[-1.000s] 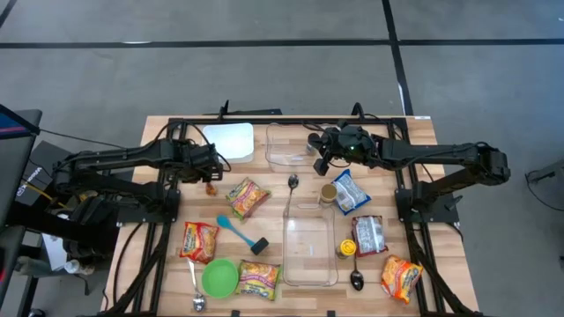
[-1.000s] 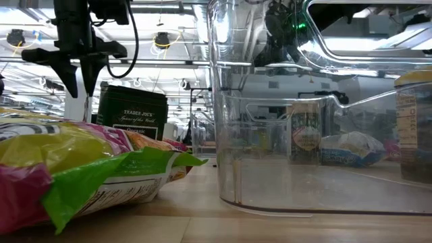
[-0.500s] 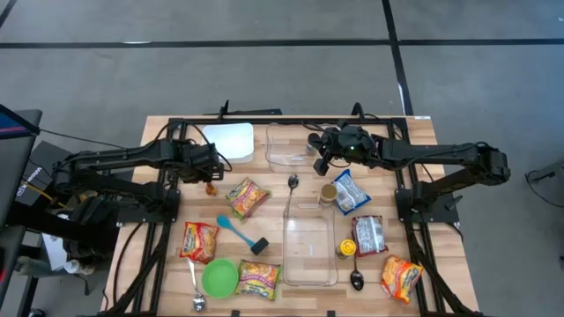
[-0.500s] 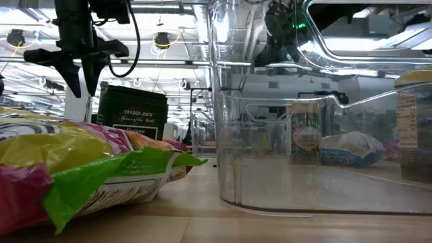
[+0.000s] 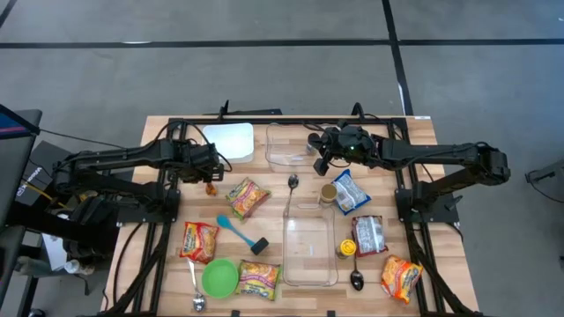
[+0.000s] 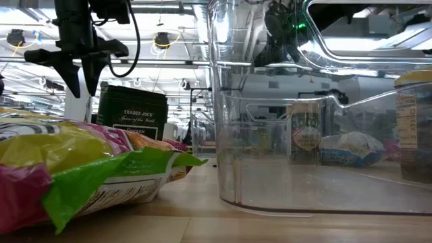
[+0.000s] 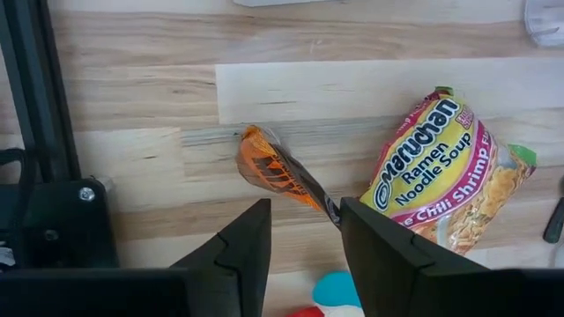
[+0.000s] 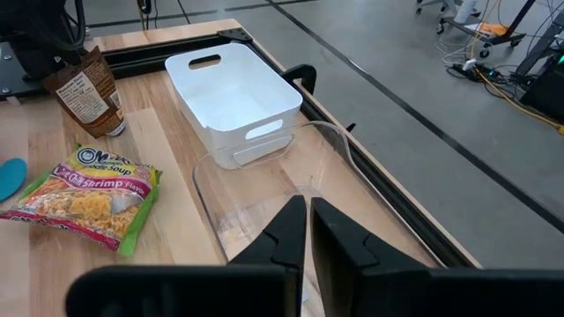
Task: Pick & Place Food Item
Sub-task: Put the orange seasoning pack into the top transparent bin
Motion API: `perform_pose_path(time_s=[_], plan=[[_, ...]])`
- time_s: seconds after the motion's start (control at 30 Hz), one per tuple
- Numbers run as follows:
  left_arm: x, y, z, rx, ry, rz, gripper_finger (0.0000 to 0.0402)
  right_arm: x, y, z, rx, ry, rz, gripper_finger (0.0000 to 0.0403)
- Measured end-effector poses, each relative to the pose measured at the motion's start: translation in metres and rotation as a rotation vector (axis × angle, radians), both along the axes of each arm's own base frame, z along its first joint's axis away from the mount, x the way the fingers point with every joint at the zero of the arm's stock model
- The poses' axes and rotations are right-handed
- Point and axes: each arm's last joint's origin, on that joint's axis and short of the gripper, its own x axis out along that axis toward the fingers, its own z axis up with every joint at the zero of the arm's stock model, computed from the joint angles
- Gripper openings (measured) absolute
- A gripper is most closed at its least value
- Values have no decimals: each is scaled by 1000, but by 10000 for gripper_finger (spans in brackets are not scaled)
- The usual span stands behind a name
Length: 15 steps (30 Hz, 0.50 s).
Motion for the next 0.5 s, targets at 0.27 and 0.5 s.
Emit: perform_pose_path(time_s=[0.27,0.5], plan=[[-4,-1,-1,-9,38,-5,172,0,0,0,0,0,0,14],[-2,-1,-1,-30,17,-7,202,0,0,0,-2,1,1,14]])
